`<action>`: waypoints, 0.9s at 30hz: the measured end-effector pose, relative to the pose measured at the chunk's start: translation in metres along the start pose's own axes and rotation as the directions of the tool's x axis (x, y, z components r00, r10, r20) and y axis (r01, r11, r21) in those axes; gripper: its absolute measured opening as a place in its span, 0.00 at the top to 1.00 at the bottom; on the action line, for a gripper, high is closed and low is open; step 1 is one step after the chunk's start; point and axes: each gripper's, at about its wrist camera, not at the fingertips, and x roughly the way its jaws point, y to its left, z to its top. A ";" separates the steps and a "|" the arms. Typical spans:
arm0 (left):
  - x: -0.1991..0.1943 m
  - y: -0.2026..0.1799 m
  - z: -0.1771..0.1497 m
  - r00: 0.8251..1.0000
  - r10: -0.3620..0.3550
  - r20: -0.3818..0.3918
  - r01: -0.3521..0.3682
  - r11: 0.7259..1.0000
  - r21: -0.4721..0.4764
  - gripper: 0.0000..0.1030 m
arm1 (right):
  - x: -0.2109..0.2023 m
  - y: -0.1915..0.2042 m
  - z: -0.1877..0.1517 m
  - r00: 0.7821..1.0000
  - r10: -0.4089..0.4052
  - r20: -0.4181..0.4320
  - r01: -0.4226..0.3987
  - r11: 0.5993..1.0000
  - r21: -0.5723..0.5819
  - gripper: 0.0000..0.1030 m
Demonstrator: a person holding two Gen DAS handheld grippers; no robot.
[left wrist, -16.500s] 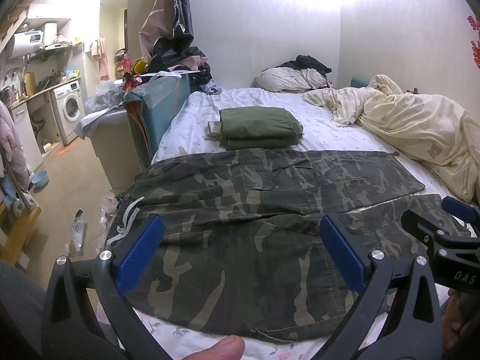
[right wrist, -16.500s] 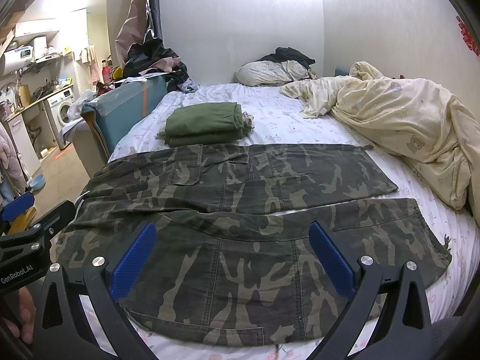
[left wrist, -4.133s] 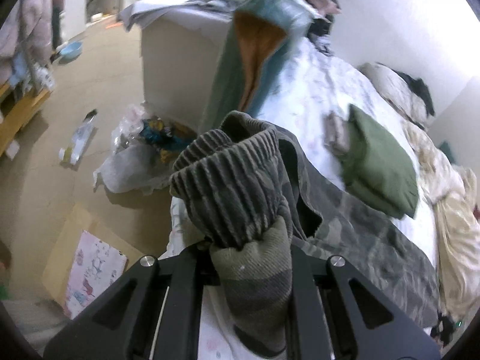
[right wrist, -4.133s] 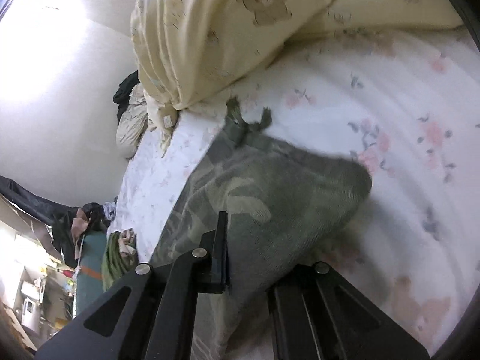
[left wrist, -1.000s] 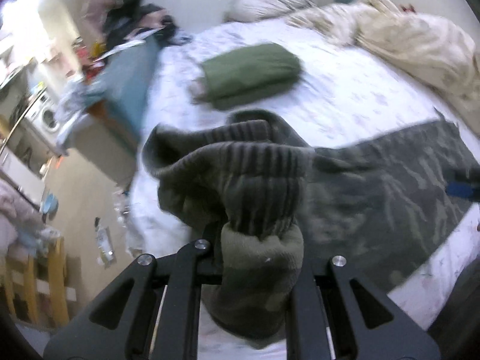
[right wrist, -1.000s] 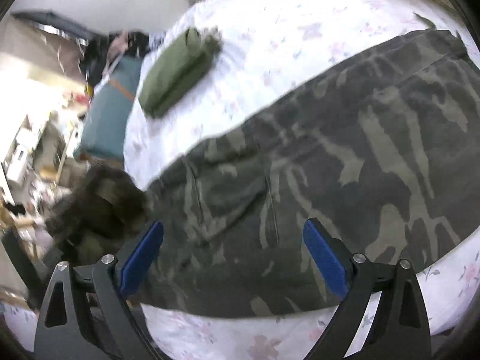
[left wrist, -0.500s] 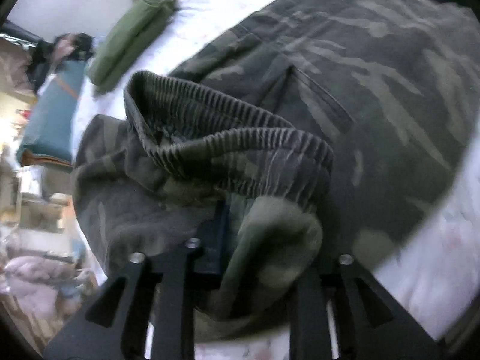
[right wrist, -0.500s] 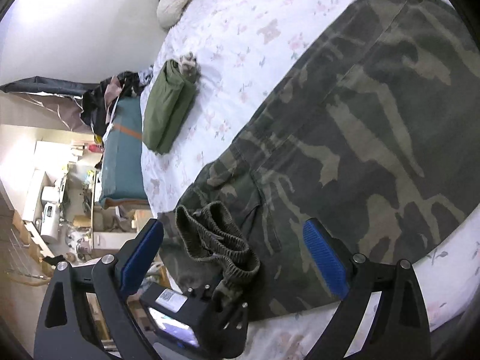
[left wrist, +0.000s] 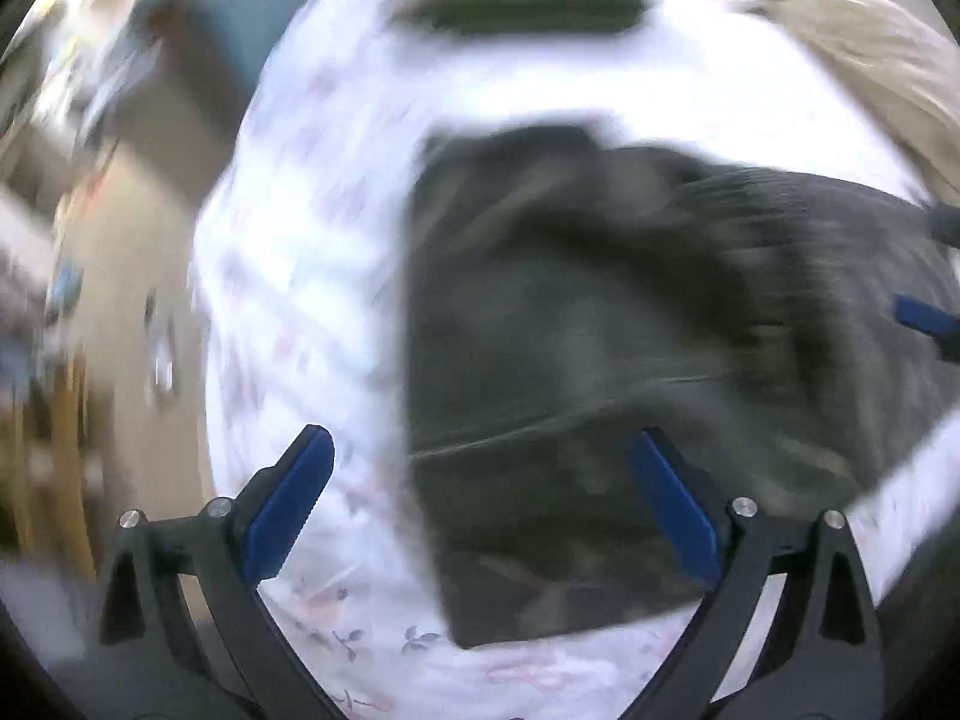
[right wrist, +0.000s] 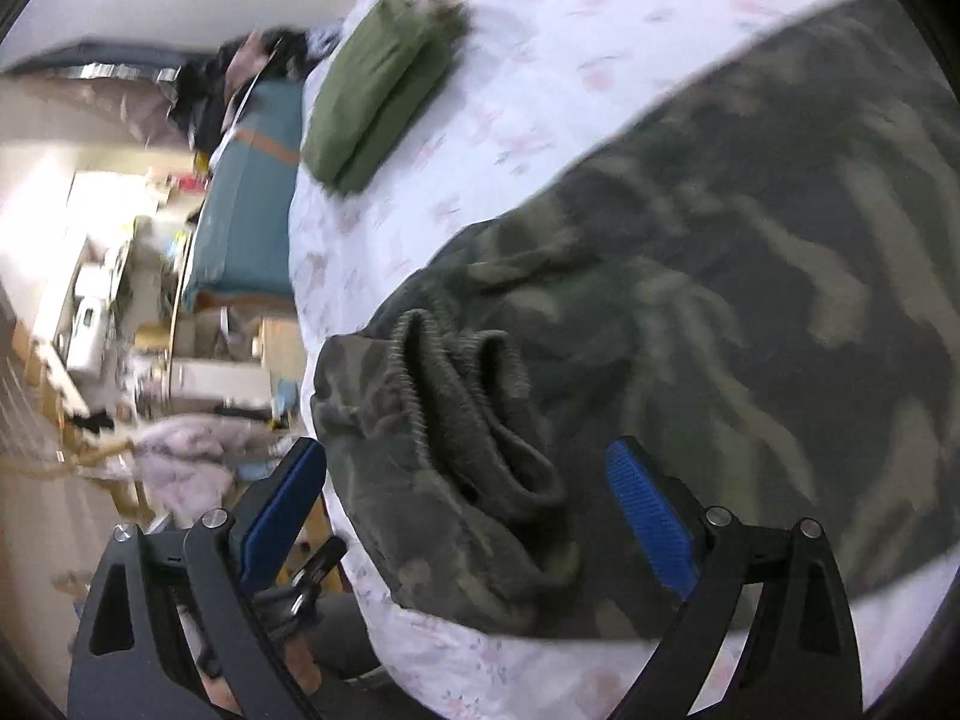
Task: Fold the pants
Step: 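Grasp the cuff with the right gripper and fold it toward the waistband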
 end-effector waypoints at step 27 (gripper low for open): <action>0.054 0.029 -0.009 0.992 -0.033 -0.118 0.023 0.996 -0.090 0.04 | 0.057 0.021 0.039 0.998 0.004 0.060 0.011 0.970 -0.244 0.71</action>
